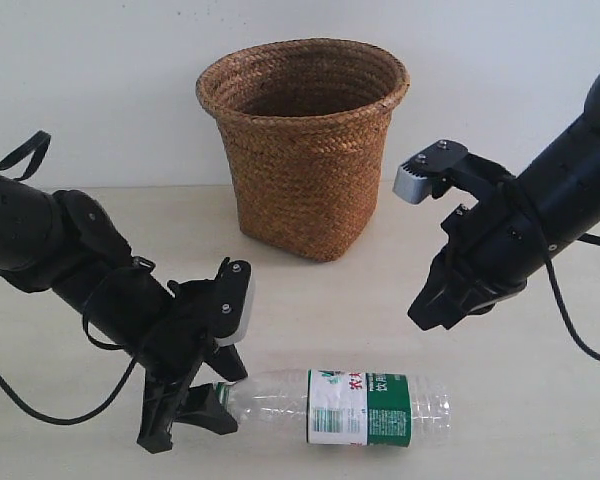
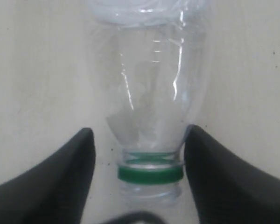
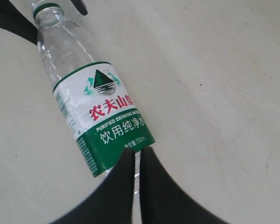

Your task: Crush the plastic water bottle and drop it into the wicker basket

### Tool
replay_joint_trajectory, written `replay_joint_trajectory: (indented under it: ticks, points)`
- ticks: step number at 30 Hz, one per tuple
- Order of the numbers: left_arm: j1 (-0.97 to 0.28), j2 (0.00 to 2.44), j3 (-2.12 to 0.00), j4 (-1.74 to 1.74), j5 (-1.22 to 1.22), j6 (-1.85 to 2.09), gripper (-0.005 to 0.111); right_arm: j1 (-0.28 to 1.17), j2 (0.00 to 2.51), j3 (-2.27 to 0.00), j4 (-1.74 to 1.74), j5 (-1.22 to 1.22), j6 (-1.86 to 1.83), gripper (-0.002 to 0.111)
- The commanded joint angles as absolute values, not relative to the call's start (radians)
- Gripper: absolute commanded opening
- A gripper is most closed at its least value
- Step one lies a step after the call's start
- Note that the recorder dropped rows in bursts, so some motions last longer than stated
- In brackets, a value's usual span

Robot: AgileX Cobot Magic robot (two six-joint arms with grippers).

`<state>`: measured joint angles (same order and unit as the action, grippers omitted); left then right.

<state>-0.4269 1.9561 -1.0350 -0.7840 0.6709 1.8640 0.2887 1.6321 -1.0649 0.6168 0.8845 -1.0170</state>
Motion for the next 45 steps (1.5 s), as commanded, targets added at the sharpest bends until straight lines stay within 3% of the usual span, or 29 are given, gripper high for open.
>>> replay_joint_trajectory:
  ticks: [1,7,17,28,45]
  points:
    - [-0.431,1.966,-1.040,-0.797,0.676,1.887,0.032,0.291,1.649,-1.070,0.622,0.880,-1.018,0.000]
    - [-0.431,1.968,-1.040,-0.784,0.677,1.887,0.004,0.291,1.669,-1.070,0.724,0.879,-1.016,0.000]
    - [-0.429,1.968,-1.038,-0.784,0.680,1.818,0.004,0.301,1.706,-1.070,0.813,0.907,-0.824,0.000]
    - [-0.429,1.975,-1.038,-0.784,0.670,1.818,0.004,0.424,1.840,-1.208,0.537,0.892,-0.648,0.000]
    - [-0.429,1.975,-1.038,-0.788,0.658,1.818,0.004,0.428,1.863,-1.275,0.461,1.056,-0.610,0.000]
